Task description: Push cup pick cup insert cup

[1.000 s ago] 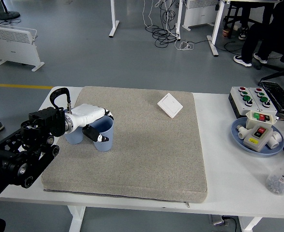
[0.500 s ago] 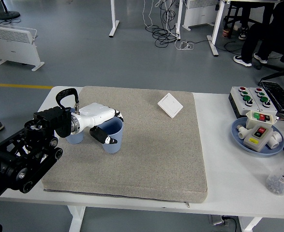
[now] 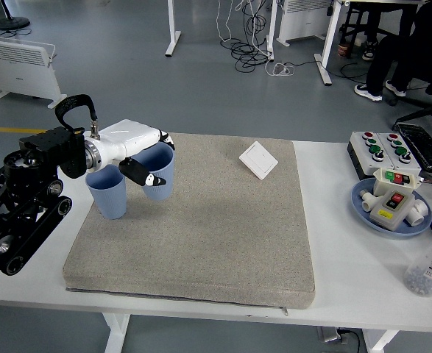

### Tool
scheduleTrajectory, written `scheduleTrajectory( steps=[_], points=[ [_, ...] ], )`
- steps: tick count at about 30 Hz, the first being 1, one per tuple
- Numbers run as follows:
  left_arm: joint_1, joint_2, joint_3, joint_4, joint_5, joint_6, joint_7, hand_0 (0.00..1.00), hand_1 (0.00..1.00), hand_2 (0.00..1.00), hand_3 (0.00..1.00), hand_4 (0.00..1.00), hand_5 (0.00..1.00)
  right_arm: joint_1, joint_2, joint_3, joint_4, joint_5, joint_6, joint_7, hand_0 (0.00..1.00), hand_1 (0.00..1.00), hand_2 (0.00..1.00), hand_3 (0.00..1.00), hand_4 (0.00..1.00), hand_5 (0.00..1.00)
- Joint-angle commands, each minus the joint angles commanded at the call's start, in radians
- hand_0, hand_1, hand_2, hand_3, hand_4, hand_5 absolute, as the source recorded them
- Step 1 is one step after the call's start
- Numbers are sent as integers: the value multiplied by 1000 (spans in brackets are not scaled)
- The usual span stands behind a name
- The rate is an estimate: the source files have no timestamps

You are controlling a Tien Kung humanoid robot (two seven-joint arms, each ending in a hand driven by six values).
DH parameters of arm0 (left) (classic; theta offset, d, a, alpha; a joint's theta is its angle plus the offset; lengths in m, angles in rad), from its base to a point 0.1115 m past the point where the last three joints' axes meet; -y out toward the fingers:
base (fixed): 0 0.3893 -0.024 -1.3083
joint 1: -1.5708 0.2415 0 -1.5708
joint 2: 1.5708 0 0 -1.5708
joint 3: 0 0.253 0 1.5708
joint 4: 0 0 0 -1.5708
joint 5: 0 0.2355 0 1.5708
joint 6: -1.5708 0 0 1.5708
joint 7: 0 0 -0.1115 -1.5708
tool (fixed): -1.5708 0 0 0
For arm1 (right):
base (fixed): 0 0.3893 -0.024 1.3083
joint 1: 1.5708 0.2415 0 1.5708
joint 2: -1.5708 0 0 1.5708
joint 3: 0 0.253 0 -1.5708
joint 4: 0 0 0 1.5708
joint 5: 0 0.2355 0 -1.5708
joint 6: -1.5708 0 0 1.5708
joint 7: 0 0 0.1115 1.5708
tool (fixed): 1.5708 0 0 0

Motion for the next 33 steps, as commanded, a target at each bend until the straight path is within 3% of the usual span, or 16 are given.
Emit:
scheduleTrajectory(
  steps=[6, 11, 21, 33],
  points=[
    [-34, 40, -66, 36, 0, -16, 7, 489, 574, 569, 477, 468, 2, -1, -1, -2, 0, 4, -1, 0, 776, 688, 687, 569, 134, 469],
    [-44, 58, -90, 56, 0, -27, 9, 491, 572, 565, 472, 471, 2, -5, -1, -2, 0, 6, -2, 0, 776, 688, 687, 569, 134, 468],
    [-34, 72, -104, 84, 0, -63, 32, 497, 574, 561, 466, 470, 2, -11, 0, -2, 0, 9, -3, -1, 776, 688, 687, 569, 134, 470],
    [-31, 72, -76, 122, 0, -51, 29, 500, 576, 561, 470, 472, 2, -14, 0, -7, 0, 12, -4, -1, 775, 687, 687, 570, 134, 470]
  ],
)
